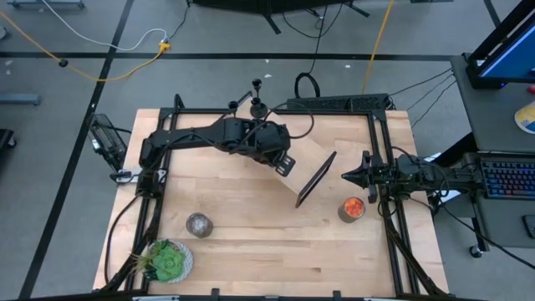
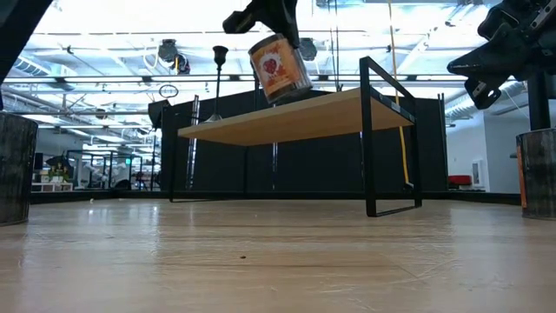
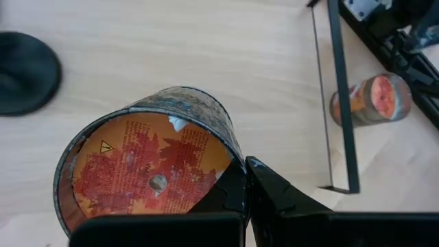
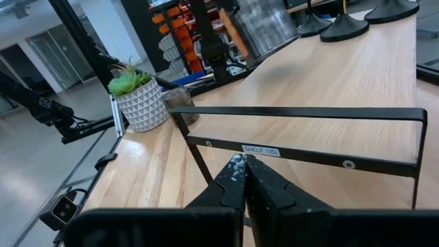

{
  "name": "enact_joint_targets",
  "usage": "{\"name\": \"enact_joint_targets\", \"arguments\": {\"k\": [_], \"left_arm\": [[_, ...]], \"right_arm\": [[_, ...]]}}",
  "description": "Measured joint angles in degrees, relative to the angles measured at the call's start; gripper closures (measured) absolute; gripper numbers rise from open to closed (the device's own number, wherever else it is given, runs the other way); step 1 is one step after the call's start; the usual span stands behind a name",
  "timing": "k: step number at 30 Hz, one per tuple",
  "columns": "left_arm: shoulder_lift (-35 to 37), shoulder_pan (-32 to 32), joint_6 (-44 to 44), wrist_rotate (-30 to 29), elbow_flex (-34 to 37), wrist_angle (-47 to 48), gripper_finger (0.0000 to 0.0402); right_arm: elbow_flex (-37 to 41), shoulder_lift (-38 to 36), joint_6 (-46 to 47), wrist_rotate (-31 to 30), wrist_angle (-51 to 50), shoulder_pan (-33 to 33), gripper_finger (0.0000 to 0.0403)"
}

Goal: Pick & Place candle stick holders
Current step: Put the top orange scented candle on the shelf

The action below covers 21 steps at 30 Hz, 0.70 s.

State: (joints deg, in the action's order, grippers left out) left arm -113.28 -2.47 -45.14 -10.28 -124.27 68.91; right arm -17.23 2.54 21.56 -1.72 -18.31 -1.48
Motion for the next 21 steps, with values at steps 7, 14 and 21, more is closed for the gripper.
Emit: {"name": "enact_joint_targets", "arguments": {"k": [7,14,21], "left_arm": [[0.0,-1.0,0.5,1.4,0.0,1.4,0.0402],[-0.1,-1.2,1.4,1.9,0.0,1.6,0.0402],[-1.7,-1.3,2.8,2.6,0.2,1.6,0.0402]], "right_arm": [[0.0,0.0,0.0,0.0,0.0,0.0,0.0403],[0.0,0.0,-0.7,0.0,0.0,0.0,0.0403],[0.0,0.0,-1.3,0.0,0.0,0.0,0.0403]]}}
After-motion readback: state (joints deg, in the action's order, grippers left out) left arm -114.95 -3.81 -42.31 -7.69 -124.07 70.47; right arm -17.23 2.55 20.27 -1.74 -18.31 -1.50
